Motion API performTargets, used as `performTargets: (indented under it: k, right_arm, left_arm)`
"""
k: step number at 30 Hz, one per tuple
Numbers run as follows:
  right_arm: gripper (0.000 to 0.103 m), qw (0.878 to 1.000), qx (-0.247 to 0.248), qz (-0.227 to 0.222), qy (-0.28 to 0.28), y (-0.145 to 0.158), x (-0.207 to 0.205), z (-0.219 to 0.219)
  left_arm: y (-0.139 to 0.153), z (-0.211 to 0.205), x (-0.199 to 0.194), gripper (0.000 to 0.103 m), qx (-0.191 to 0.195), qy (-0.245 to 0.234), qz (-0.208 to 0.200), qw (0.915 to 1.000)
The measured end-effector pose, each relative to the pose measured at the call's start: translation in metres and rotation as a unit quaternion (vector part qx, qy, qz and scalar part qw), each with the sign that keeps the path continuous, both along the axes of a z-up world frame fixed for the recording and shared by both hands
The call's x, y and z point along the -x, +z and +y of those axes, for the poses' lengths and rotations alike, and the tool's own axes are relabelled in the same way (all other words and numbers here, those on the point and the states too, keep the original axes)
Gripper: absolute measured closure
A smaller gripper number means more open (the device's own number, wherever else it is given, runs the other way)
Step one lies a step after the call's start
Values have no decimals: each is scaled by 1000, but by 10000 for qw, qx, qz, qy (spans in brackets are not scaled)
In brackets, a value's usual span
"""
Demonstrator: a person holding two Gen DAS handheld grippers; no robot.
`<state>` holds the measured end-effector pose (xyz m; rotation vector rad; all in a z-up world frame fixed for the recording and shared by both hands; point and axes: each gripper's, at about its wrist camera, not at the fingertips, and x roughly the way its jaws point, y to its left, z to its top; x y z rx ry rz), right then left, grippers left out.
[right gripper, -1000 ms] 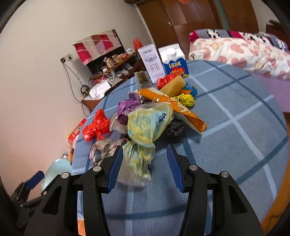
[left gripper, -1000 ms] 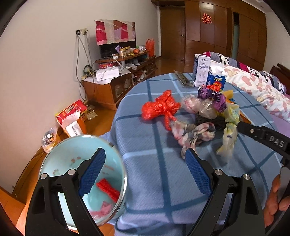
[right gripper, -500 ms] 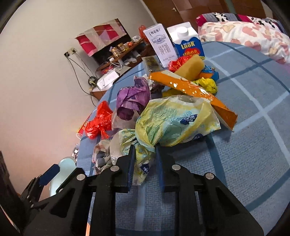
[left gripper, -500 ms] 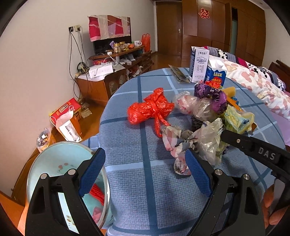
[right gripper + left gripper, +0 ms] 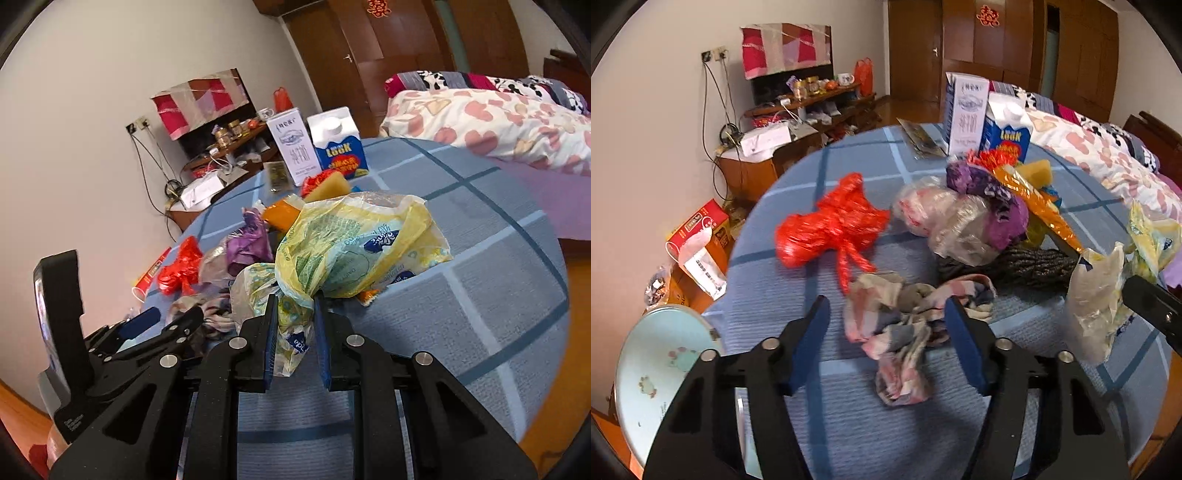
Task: Collect trash
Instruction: 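Grasp the yellow-green plastic bag with the right tool while the left tool grasps the patterned cloth, then carry the bag and cloth over the light-blue bowl and open both tools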
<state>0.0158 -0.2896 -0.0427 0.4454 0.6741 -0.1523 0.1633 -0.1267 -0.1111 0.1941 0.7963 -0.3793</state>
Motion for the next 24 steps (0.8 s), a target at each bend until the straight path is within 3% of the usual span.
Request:
performTargets:
  k: [3, 5, 8, 24]
  right_arm:
    - [84, 10000, -74, 63, -14, -4, -1, -3]
    - [84, 9999, -85, 54, -32, -3, -1, -3]
    - [84, 10000, -53, 32, -69, -2, 0, -2]
    - [84, 9995, 243, -203, -26, 19, 15, 16]
  left_arm:
    - [-5, -4, -1, 67, 24, -69, 57, 10000]
    - [-6, -4, -1, 71, 74, -112, 69, 9999]
    - [-3, -3, 2, 86, 124, -165, 15, 9998]
    - [47, 36, 44, 89, 623, -188, -363, 9972]
